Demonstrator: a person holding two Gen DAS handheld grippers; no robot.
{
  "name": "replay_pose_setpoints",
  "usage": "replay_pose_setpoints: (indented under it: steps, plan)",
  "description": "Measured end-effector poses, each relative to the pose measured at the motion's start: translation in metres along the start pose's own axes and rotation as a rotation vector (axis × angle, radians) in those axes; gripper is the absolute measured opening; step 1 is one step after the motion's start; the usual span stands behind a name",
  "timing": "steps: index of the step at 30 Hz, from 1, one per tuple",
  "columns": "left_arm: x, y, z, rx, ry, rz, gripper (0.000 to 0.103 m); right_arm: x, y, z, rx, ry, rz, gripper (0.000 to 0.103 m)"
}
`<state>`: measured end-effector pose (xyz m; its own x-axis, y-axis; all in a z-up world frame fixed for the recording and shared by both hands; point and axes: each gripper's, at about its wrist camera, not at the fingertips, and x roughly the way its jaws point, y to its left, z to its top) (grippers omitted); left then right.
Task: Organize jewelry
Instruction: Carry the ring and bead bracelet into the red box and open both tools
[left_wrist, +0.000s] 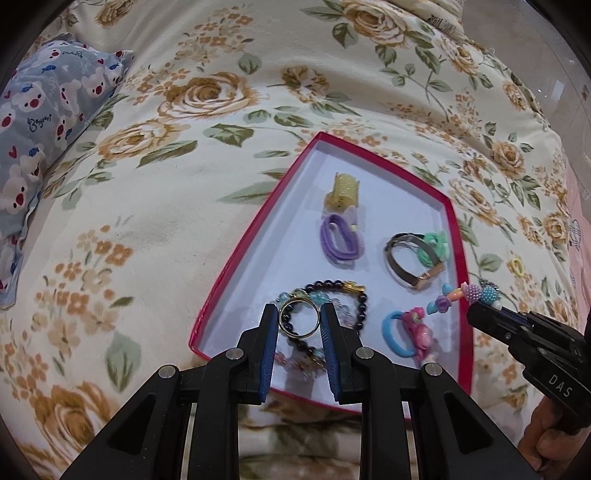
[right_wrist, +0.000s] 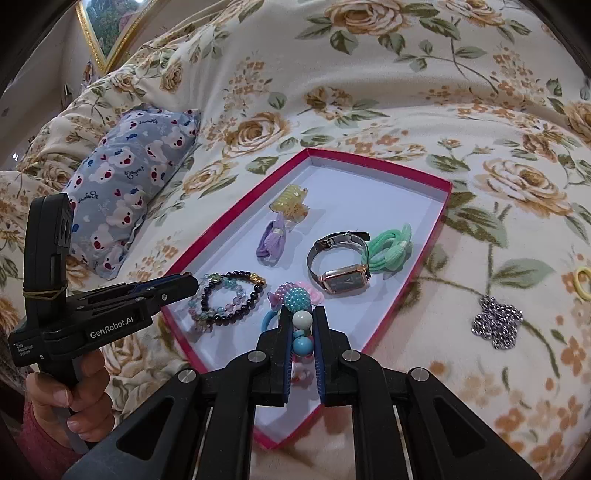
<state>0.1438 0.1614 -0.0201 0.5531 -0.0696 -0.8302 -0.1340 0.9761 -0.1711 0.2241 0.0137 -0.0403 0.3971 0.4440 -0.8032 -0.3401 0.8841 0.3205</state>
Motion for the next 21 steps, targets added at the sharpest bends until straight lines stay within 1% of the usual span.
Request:
replay_pose_setpoints:
  steps: [5, 10, 21]
  plan:
    - [0.014, 0.0, 0.003, 0.006, 0.016, 0.017, 0.022, 0.016, 0.0, 0.001, -0.005, 0.023, -0.009, 0.009]
    - [0.023, 0.0, 0.004, 0.004, 0.024, 0.021, 0.022, 0.03, 0.001, -0.003, -0.012, 0.065, -0.004, 0.009]
    - [0.03, 0.003, 0.005, -0.004, 0.039, 0.006, 0.023, 0.037, -0.002, -0.006, -0.005, 0.098, 0.005, 0.01]
